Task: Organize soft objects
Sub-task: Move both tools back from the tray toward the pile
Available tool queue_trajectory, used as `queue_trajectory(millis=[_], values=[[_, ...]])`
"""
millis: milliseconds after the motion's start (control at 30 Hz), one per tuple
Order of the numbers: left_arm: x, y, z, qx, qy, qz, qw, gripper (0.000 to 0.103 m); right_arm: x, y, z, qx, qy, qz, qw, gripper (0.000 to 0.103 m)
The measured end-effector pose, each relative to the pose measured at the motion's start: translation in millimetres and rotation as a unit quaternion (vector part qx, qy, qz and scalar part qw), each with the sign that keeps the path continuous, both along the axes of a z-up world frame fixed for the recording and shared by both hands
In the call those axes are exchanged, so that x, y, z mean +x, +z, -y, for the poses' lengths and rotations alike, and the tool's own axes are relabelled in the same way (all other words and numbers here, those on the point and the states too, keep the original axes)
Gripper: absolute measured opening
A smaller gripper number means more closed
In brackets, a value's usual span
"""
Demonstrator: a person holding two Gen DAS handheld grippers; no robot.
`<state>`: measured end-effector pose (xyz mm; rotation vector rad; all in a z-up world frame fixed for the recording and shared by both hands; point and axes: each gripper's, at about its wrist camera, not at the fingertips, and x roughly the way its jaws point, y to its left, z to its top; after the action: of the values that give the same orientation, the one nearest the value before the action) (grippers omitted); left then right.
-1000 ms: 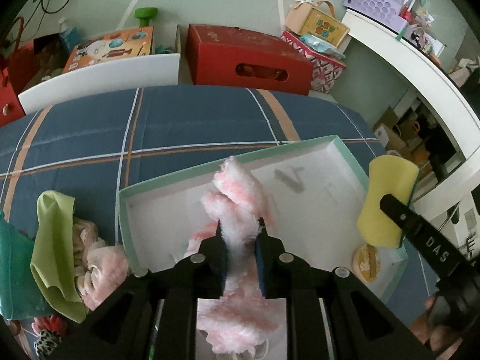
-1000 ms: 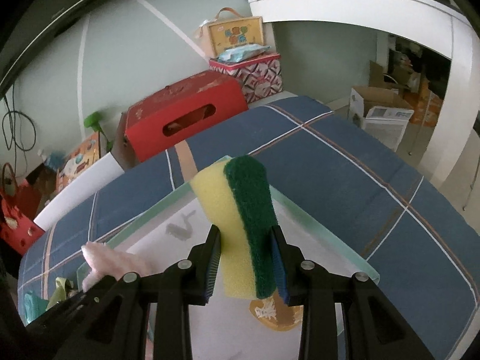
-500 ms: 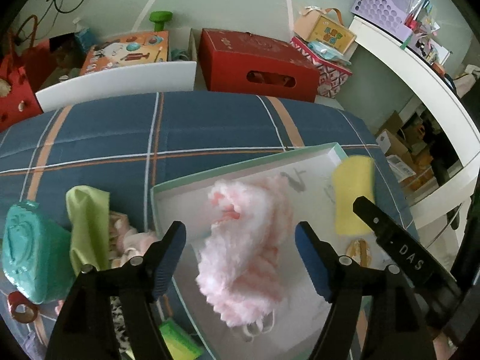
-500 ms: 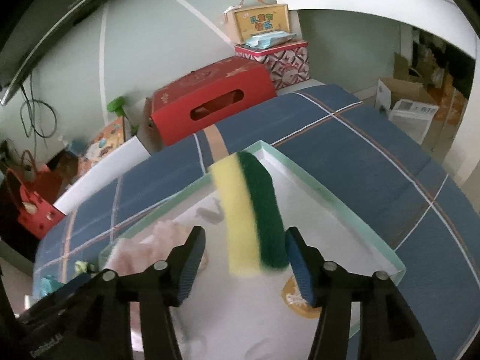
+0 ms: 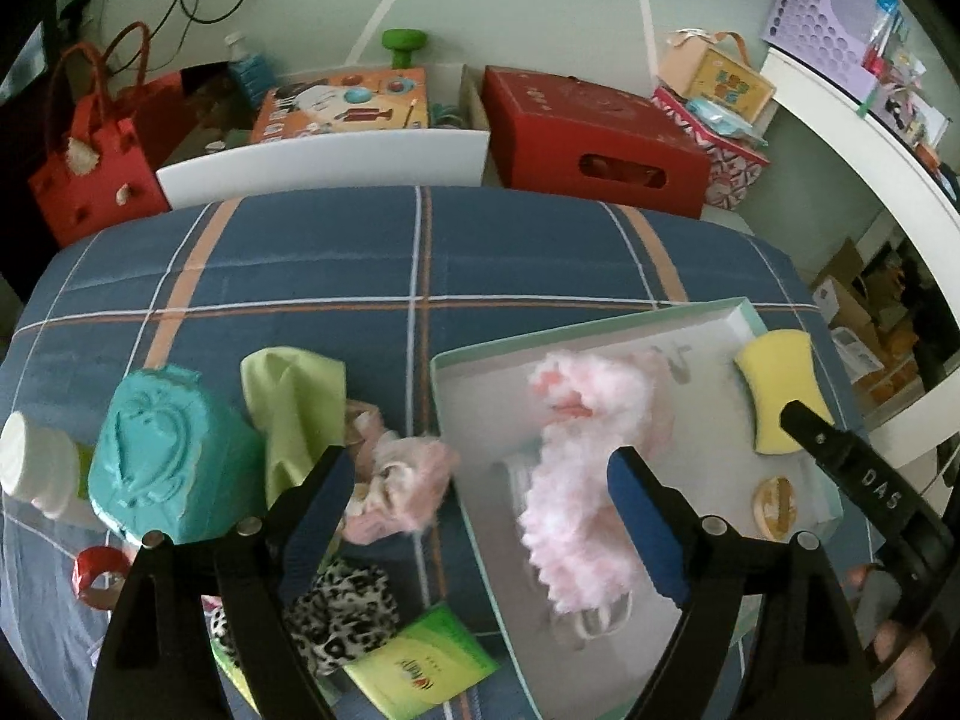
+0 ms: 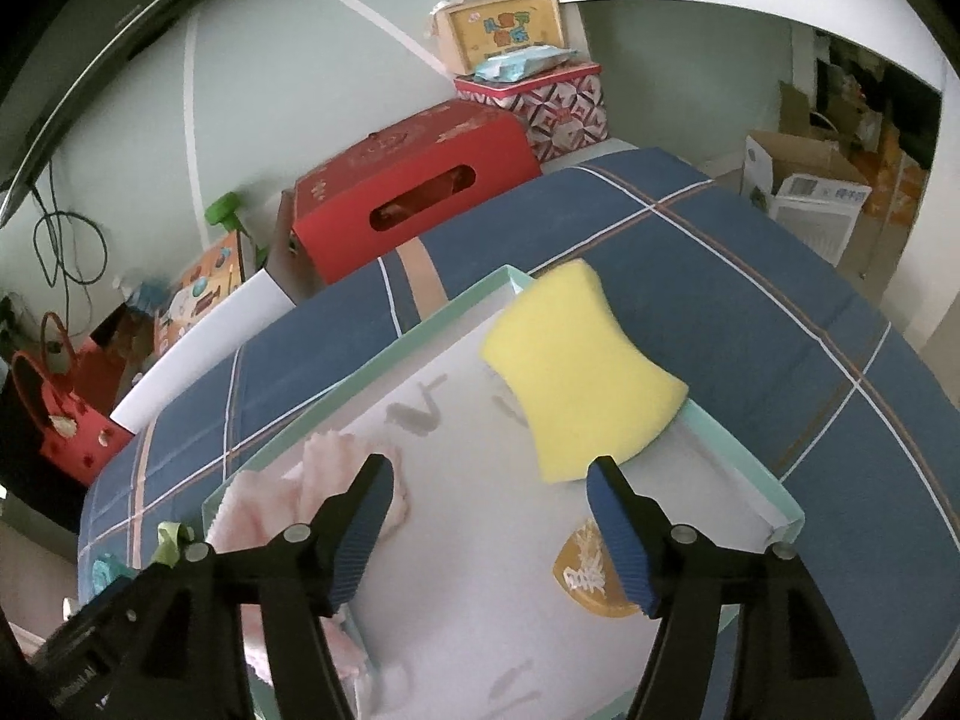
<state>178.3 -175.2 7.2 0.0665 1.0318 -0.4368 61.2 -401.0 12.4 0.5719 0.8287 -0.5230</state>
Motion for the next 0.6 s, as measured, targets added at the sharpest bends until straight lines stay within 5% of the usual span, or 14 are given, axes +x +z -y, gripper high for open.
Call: queue_trajectory(millis=[233, 400, 600], values=[[-3.5, 1.3, -12.3, 0.006, 0.016, -0.001, 0.9999, 0.095, -11.1, 5.6, 6.7, 0.028, -0.018, 0.003, 0.999, 0.072], [-8.0, 4.9, -27.9, 0.003, 0.03, -0.001, 0.9996, 0.095, -12.1, 11.6, 1.4, 0.01, -0.018, 0.0, 1.0, 0.102], [-11.2, 11.1, -55.6, -0.003, 0.064, 0.009, 0.9979, 0.095, -14.2, 14.7, -5.1, 0.006, -0.018, 0.009, 1.0, 0.103]])
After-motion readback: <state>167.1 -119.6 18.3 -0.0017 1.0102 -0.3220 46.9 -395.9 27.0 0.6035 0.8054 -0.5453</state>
